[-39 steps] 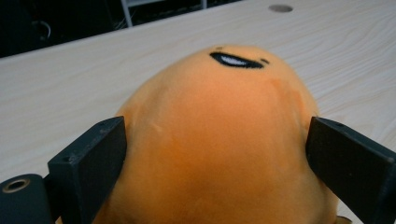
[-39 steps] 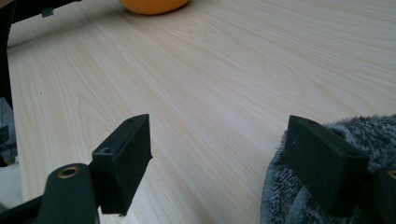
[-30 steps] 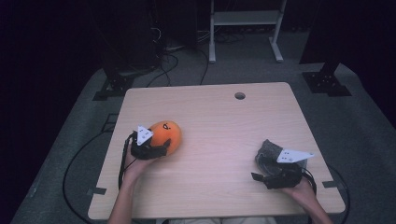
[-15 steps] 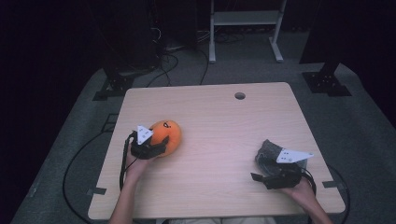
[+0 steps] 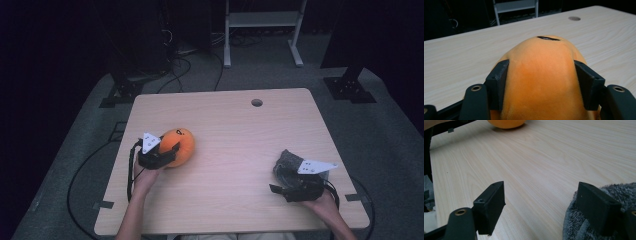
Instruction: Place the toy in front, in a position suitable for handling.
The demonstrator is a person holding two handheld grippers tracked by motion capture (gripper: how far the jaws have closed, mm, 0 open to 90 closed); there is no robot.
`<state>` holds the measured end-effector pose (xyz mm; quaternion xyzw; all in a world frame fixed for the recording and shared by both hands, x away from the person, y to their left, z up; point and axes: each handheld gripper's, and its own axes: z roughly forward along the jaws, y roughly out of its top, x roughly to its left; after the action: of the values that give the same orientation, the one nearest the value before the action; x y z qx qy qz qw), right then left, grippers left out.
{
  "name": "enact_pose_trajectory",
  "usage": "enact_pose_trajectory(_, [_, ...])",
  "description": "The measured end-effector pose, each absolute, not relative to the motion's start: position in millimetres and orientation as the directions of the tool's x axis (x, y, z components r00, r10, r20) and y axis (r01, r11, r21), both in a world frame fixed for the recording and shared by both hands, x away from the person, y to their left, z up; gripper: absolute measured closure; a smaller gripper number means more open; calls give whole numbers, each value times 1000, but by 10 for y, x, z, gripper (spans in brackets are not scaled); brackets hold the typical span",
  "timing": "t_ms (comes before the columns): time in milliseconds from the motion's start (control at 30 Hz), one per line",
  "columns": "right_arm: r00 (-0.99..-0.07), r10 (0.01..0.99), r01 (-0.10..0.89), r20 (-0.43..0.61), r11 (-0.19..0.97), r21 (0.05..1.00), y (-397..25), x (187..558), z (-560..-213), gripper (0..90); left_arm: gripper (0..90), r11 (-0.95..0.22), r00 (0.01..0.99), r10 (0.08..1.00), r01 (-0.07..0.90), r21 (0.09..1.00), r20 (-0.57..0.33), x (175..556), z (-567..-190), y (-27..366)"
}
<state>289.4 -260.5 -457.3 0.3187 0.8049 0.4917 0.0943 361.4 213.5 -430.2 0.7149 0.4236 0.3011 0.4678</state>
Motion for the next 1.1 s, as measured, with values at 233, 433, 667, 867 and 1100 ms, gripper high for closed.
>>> enact_pose_trajectory(233, [-777,609,417,158,309,855,-2617,2890,-4562,220,357,-172,487,874,285,943,13,3547,-4180,2114])
enact_pose_trajectory(433, [-773,616,411,152,303,860,-2640,2890,-4551,219,356,-197,554,832,245,949,29,3472,-4074,1927])
enact_pose_trajectory(667, [-756,637,409,153,276,870,-2696,2905,-4534,219,353,-234,674,739,220,947,26,3383,-4063,1529])
enact_pose_trajectory(867, [-737,660,406,148,256,877,-2751,2915,-4522,219,353,-278,758,651,192,941,37,3278,-4071,1160])
enact_pose_trajectory(1100, [-701,699,411,141,233,881,-2816,2958,-4500,219,352,-329,831,554,160,931,52,3156,-4130,801])
